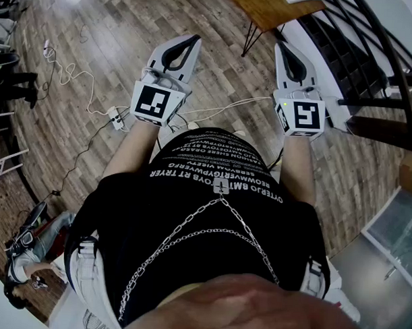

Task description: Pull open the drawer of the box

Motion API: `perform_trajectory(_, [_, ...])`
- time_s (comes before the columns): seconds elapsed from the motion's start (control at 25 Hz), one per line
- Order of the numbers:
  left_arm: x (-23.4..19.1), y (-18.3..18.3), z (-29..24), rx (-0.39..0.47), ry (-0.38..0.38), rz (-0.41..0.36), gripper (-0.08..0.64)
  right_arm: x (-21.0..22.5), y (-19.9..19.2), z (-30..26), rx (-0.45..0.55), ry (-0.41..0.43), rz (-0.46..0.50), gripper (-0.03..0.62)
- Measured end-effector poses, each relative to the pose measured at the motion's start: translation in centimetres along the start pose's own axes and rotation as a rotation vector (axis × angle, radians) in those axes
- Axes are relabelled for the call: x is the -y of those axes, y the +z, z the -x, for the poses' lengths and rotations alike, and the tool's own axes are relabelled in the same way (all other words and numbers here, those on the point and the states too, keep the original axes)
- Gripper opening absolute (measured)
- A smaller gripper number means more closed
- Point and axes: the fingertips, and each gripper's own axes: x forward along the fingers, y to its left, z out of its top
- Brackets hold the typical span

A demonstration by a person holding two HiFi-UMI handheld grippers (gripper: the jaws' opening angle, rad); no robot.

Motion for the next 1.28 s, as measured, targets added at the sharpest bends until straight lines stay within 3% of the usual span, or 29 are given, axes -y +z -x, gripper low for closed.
perform_trajectory(0.16, [-1.7, -1.7, 1.5, -0.037, 0.001, -0.006, 0.006, -2.1, -0.6, -0.7, -0.008, 0.018, -0.051, -0.005])
perform_trajectory(0.36, [-3.4, -1.8, 3.1, 0.009, 0.023, 0.023, 0.006, -5.1, -1.2, -1.3, -0.012, 0.039, -0.114, -0.005])
perform_trajectory(0.64, [-4.9, -2.1, 6.7, 0.052, 0.018, 0.032, 0.006, -9.0, -0.6, -2.4, -0.045, 0.031, -0.08, -0.005])
perform_trajectory(0.96, [-3.8, -3.5, 6.6, 0.037, 0.0, 0.065, 0.006, -8.0, -1.5, 0.4, -0.079, -0.012, -0.081, -0.005])
perform_trajectory(1.28, [-4.7, -5.1, 4.2, -0.015, -0.062, 0.127, 0.006, -6.5, -2.7, -1.0, -0.109, -0.044, -0.108, -0.003])
